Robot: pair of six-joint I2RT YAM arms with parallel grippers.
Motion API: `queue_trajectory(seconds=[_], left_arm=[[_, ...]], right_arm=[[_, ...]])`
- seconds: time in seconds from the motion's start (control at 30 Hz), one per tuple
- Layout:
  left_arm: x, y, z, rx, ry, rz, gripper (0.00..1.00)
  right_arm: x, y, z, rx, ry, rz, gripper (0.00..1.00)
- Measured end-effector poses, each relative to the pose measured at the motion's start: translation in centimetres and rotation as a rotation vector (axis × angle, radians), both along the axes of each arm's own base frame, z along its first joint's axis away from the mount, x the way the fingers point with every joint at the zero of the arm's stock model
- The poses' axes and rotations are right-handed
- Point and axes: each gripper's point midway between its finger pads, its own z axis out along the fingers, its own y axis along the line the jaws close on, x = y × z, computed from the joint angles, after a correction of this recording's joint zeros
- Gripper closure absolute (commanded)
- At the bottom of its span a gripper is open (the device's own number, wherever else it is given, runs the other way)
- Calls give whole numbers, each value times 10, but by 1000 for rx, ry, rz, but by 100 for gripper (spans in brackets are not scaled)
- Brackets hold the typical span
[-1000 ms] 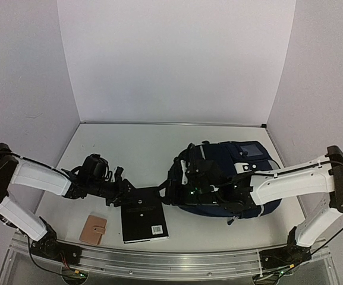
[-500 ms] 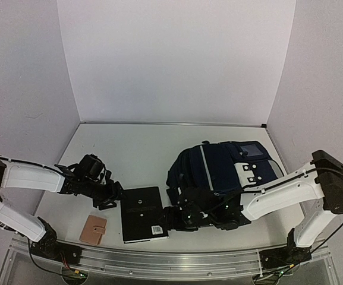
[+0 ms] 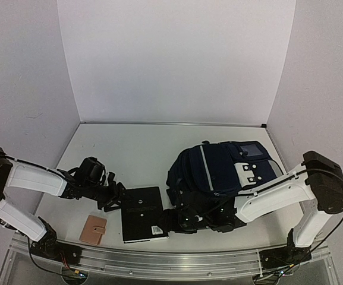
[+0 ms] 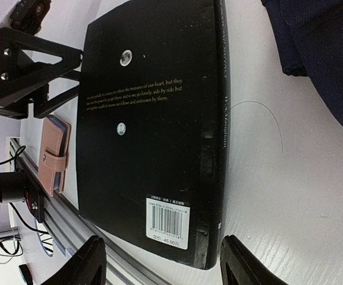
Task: Pack the student bag
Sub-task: Pick up the book from the center of the board.
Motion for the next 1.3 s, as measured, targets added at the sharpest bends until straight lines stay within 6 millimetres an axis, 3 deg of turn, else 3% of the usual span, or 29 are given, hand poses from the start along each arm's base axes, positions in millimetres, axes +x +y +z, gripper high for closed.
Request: queue_trajectory(seconds=[0.23, 0.5, 0.8, 1.0, 1.1, 1.3], left_arm=[[0, -5, 4, -38, -9, -8, 39], [-8, -9, 7, -118, -29, -32, 41], [-4, -19, 43, -236, -132, -55, 41], [-6, -21, 34, -256, -119, -56, 48], [-9, -22, 20, -252, -77, -55, 54], [-12, -25, 2, -243, -29, -64, 89]], right_arm=[[0, -1, -21, -31, 11, -4, 37], [1, 5, -26, -10, 9, -1, 38], [1, 6, -27, 5, 13, -9, 38], [1, 6, -29, 5, 16, -11, 38], [1, 6, -30, 4, 17, -13, 38], [1, 6, -30, 11, 19, -17, 39]])
